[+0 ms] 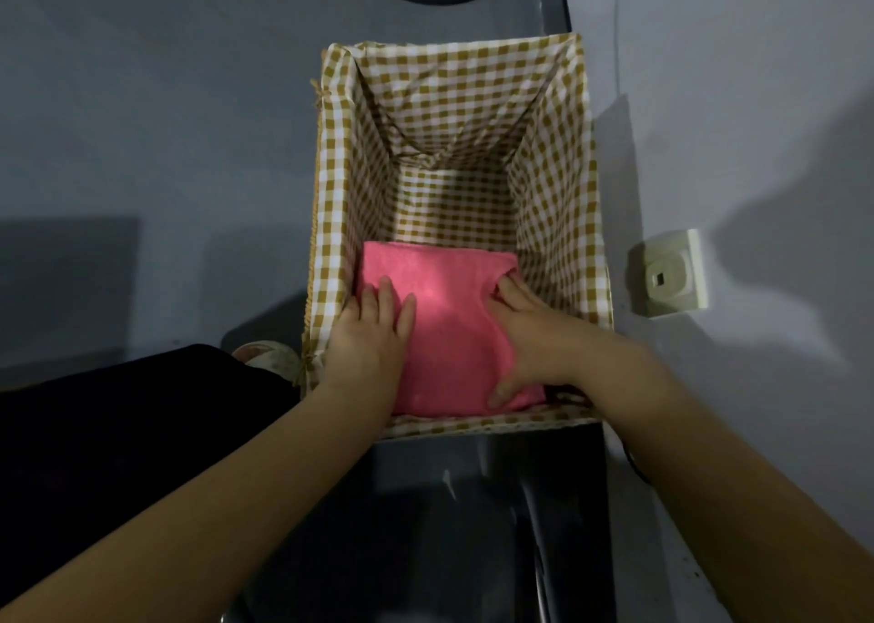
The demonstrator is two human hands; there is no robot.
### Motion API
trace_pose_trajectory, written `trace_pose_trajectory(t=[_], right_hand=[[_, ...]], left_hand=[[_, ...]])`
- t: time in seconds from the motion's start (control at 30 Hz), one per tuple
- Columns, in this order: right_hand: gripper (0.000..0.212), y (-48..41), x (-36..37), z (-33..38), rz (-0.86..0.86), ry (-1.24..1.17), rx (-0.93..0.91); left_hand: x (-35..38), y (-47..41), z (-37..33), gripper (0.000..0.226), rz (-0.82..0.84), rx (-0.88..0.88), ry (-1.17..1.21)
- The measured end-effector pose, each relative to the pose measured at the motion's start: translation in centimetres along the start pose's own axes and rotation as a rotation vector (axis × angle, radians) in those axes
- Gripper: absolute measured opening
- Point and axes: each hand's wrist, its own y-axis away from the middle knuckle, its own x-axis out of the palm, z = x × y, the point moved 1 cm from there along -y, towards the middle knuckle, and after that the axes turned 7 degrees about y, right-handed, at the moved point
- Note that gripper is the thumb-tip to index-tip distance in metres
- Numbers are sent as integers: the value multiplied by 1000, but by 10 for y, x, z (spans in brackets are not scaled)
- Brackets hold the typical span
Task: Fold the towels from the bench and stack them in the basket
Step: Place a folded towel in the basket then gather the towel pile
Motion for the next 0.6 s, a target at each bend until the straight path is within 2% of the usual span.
trace_pose_trajectory(t=[0.03,0.1,0.17,0.2,0.27,0.3,0.37,0.5,0.6], right_hand=[[135,2,-3,4,-27,111,62],[111,8,-12,21,-159,307,139],[88,7,-18,43,-333,254,-15],[86,5,-16,51,-348,145,-128],[91,1,-8,52,-169,-57,-244],[97,-1,-2,43,-58,-85,-230],[112,-2,9,14,58,-108,-134],[111,6,10,-10,115,-278,-113],[110,1,15,-3,16,-336,-58]], left_hand=[[0,0,0,80,7,0,-3],[0,-1,0,81,8,8,-5],[1,-3,0,76,-1,12,-4],[2,-3,1,74,-2,16,-1],[2,-3,1,73,9,27,-4],[3,-3,2,74,12,35,0],[3,-3,3,75,13,48,29],[-7,-1,5,88,96,66,173],[-5,-4,4,91,74,49,226]])
